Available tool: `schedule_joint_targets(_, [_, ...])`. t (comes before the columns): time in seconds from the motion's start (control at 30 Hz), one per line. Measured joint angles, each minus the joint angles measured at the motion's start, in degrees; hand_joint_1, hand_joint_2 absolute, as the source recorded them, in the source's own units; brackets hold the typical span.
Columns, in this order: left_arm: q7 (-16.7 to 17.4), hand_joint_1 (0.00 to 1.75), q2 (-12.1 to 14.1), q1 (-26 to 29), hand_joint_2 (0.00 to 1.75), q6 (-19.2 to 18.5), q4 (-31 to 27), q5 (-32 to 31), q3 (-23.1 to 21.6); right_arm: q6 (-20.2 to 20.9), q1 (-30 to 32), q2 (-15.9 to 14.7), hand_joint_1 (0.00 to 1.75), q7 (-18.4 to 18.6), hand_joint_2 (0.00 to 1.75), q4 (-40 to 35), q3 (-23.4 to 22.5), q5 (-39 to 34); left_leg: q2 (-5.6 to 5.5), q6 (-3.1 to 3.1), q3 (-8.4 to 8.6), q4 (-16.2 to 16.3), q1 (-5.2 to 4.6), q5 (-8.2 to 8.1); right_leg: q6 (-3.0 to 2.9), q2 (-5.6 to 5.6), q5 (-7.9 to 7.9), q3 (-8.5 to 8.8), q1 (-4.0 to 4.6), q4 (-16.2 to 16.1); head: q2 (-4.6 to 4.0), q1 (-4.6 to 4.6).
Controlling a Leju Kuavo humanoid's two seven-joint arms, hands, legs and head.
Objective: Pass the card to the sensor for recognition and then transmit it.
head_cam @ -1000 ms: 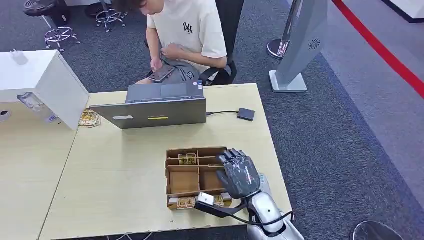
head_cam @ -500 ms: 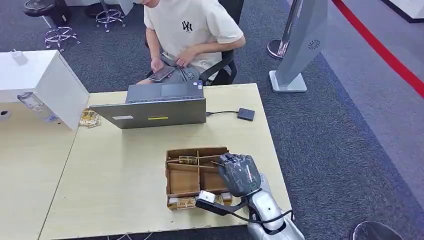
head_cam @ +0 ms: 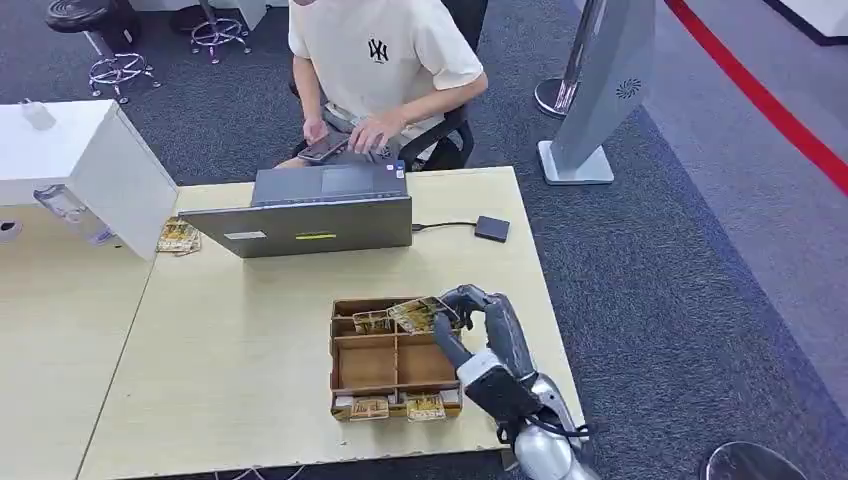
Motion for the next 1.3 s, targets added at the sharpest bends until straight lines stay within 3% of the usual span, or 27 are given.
schedule_joint_targets(0.17, [-0.15, 0.0, -0.11, 0.03, 0.0, 0.17, 0.0, -0.04, 0.0, 7.41, 2.3, 1.35, 1.75, -2.51, 1.75, -9.05, -4.1, -13.39, 0.0, 0.01, 0.01, 0.0, -0.01, 0.0, 0.01, 0.01, 0.0, 0.02, -0.01, 0.0, 0.0, 0.0])
schedule_joint_targets(0.43, [-0.46, 0.0, -0.28, 0.01, 0.0, 0.2, 0.0, -0.31, 0.0, 10.61, 2.94, 2.27, 1.75, -3.01, 1.75, -13.13, -6.14, -14.36, 0.0, 0.01, 0.02, 0.0, -0.01, 0.0, 0.01, 0.01, 0.01, 0.03, -0.01, 0.0, 0.0, 0.0])
schedule_joint_targets(0.67, [-0.68, 0.0, -0.26, -0.05, 0.0, -0.22, 0.0, -1.36, 0.0, 1.84, -0.89, 2.53, 1.75, -2.14, 1.75, -11.91, -3.61, 4.47, 0.01, 0.0, 0.01, 0.0, 0.0, 0.01, 0.0, 0.02, 0.01, 0.04, 0.0, 0.02, 0.0, 0.02])
schedule_joint_targets(0.8, [-0.68, 0.0, -0.09, -0.17, 0.0, -0.98, 0.0, -2.51, -0.04, -6.29, -6.14, 2.53, 1.75, 1.44, 1.75, -9.05, 0.0, 17.83, 0.08, 0.0, 0.04, 0.0, 0.0, 0.04, -0.02, 0.05, 0.04, 0.05, 0.0, 0.02, 0.0, 0.0])
schedule_joint_targets(0.97, [-0.55, 0.0, 0.39, -0.33, 0.0, -2.36, 0.0, -4.74, -0.96, -14.11, -16.24, 2.6, 1.75, 10.11, 1.75, -0.57, 4.14, 37.86, 0.18, 0.0, 0.09, 0.0, 0.0, 0.1, -0.02, 0.1, 0.1, 0.07, 0.0, 0.03, 0.0, 0.04])
schedule_joint_targets(1.1, [-0.68, 0.0, 0.7, -0.33, 0.0, -3.04, 0.0, -5.88, -1.97, -15.66, -24.19, 3.19, 1.75, 14.11, 1.75, 7.95, 5.64, 44.35, 0.18, -0.03, 0.09, 0.0, 0.0, 0.12, -0.05, 0.11, 0.13, 0.08, 0.0, 0.05, 0.0, 0.0])
schedule_joint_targets(1.3, [-1.09, 0.0, 1.14, -0.33, 0.0, -3.82, 0.0, -7.19, -3.6, -16.14, -33.94, 4.43, 1.75, 18.19, 1.75, 22.25, 4.22, 54.99, 0.12, -0.02, 0.09, 0.01, 0.0, 0.15, -0.05, 0.07, 0.13, 0.08, 0.0, 0.04, 0.0, 0.02])
